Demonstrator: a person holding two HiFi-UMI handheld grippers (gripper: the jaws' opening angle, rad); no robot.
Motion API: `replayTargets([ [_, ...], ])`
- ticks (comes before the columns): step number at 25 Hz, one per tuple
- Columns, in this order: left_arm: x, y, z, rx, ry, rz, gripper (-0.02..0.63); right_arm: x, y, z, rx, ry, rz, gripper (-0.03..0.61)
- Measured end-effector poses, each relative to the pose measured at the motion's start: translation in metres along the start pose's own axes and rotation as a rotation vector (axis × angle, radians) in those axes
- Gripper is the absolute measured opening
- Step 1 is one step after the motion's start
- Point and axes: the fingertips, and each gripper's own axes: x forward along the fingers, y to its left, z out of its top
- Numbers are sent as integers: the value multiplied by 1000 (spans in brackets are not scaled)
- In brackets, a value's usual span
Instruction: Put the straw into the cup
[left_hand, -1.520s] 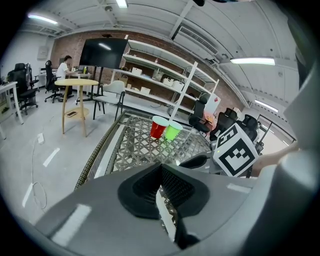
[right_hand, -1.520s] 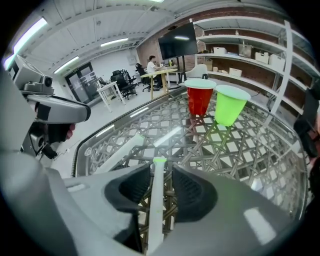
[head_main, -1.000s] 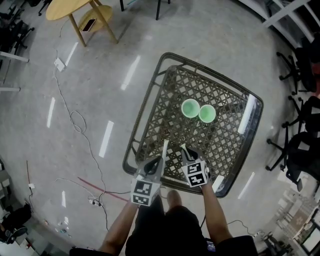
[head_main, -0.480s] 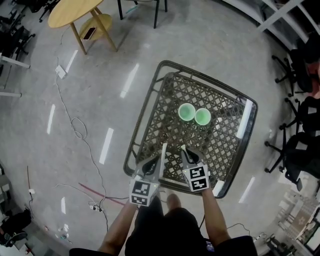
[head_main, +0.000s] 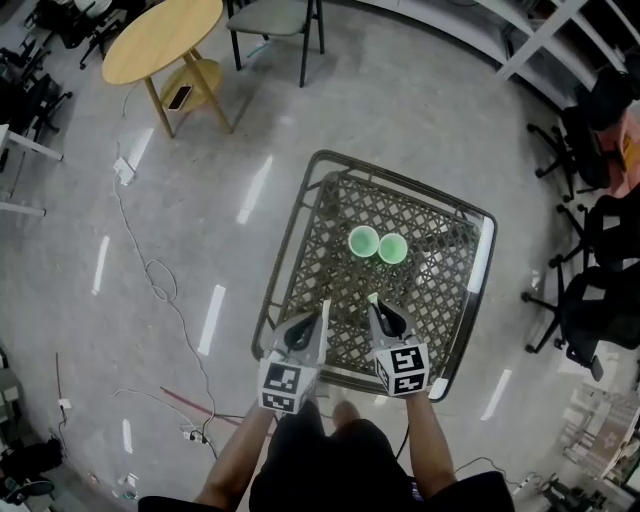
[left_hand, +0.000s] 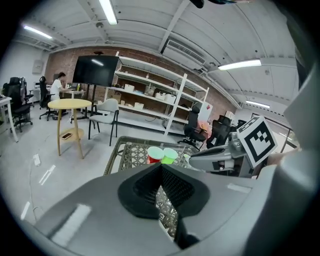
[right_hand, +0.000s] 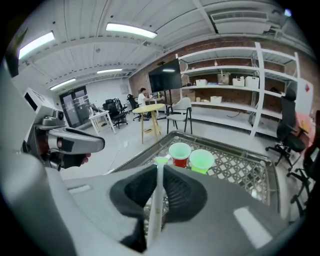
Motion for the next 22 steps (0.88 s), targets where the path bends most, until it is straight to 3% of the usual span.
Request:
replayTargets([
  [5, -2, 2, 30, 28, -26, -17, 6, -11, -8, 37, 63, -75, -26, 43],
  [22, 6, 22, 82, 73, -65, -90, 5, -19, -23, 141, 120, -309, -104, 42],
])
